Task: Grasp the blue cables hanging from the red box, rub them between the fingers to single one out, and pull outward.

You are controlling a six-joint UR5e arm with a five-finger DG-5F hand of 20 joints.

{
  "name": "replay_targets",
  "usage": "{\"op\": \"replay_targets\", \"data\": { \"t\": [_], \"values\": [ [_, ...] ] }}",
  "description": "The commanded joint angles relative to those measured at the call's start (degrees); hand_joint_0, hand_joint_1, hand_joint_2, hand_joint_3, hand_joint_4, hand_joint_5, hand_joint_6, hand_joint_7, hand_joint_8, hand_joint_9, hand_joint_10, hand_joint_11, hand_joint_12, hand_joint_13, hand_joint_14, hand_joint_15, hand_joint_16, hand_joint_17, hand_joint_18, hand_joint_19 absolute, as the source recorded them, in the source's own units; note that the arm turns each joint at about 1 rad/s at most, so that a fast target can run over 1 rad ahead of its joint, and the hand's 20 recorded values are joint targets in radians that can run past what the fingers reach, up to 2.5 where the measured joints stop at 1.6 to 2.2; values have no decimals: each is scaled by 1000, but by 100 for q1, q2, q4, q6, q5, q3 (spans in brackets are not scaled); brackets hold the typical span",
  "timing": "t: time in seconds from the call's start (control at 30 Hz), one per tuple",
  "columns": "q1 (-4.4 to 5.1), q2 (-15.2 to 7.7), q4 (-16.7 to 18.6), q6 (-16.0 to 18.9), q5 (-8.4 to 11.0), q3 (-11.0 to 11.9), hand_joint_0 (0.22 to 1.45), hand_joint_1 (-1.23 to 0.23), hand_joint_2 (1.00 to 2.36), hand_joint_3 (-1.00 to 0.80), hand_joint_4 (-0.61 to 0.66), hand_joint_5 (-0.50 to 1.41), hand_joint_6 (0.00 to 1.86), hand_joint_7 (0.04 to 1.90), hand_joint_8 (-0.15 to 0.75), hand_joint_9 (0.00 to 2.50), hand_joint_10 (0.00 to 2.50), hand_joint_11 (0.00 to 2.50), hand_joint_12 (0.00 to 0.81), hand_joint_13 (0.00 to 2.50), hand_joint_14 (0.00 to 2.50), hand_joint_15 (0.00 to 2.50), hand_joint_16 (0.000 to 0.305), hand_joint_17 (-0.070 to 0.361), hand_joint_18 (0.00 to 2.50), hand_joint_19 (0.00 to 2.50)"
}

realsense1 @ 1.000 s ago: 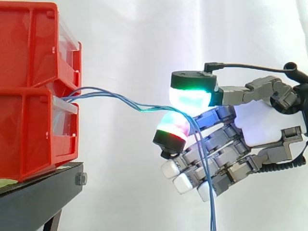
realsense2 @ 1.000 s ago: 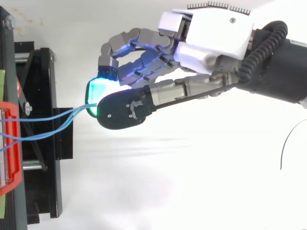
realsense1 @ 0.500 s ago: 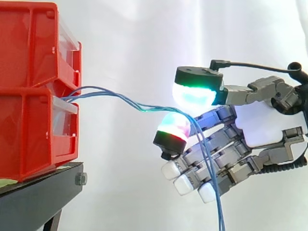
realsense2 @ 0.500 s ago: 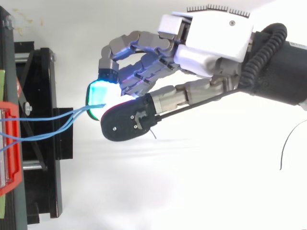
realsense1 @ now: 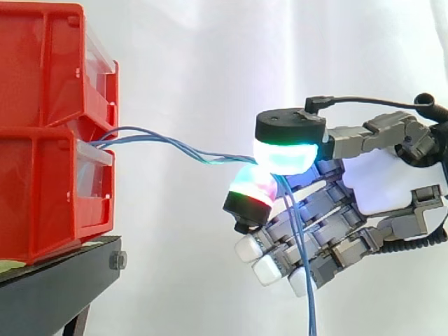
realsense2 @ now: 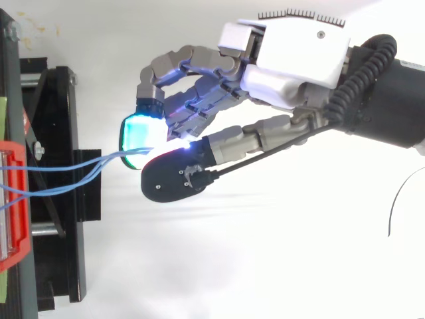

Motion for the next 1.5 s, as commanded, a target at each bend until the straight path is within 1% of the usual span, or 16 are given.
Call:
{"op": "replay_targets", "data": {
  "t": [0.0,0.07,0.23,0.37,0.4,0.53,0.63,0.8,0.87,1.0,1.1,1.3,1.47],
  "values": [
    [4,-1,0,0,0,-2,697,-900,1016,-217,170,-166,738,997,227,731,9,410,324,736,13,340,44,99,659,467],
    [4,-1,0,0,0,-2,705,-924,1015,-239,170,-172,749,985,227,720,9,394,324,733,14,338,44,99,660,459],
    [4,8,0,0,0,7,722,-948,1014,-277,159,-207,787,889,215,631,8,389,325,719,12,336,44,100,662,433],
    [4,8,0,9,0,7,723,-946,1014,-292,161,-210,789,878,213,626,8,389,319,711,12,336,44,100,662,440],
    [4,-1,0,9,0,7,712,-939,1013,-296,165,-210,788,874,213,626,8,393,320,711,12,334,44,100,662,441],
    [13,8,9,9,0,7,623,-908,1003,-441,178,-205,781,883,222,656,8,405,323,720,13,355,45,101,655,483],
    [4,8,0,9,0,-2,576,-840,1000,-500,200,-195,771,902,236,704,9,409,330,737,13,358,46,102,655,499],
    [4,-1,0,9,0,-2,563,-751,1000,-494,217,-176,754,931,246,753,9,408,335,764,13,352,46,104,666,516],
    [13,-1,0,9,0,7,585,-702,1003,-443,206,-174,751,936,244,765,9,411,335,771,13,355,46,102,666,520],
    [13,-1,0,9,0,7,607,-684,1009,-369,195,-172,748,957,243,776,9,415,330,773,13,357,45,102,669,512],
    [13,-1,0,9,0,-2,638,-707,1011,-340,199,-190,767,894,241,769,11,412,330,786,13,355,45,102,681,508],
    [22,-1,-9,9,0,7,722,-782,1012,-322,198,-196,776,860,235,756,10,411,326,805,13,351,45,100,722,481],
    [31,-1,-9,9,0,-2,809,-834,1012,-332,166,-204,775,855,217,709,8,402,320,777,14,339,44,98,697,491]
  ]
}}
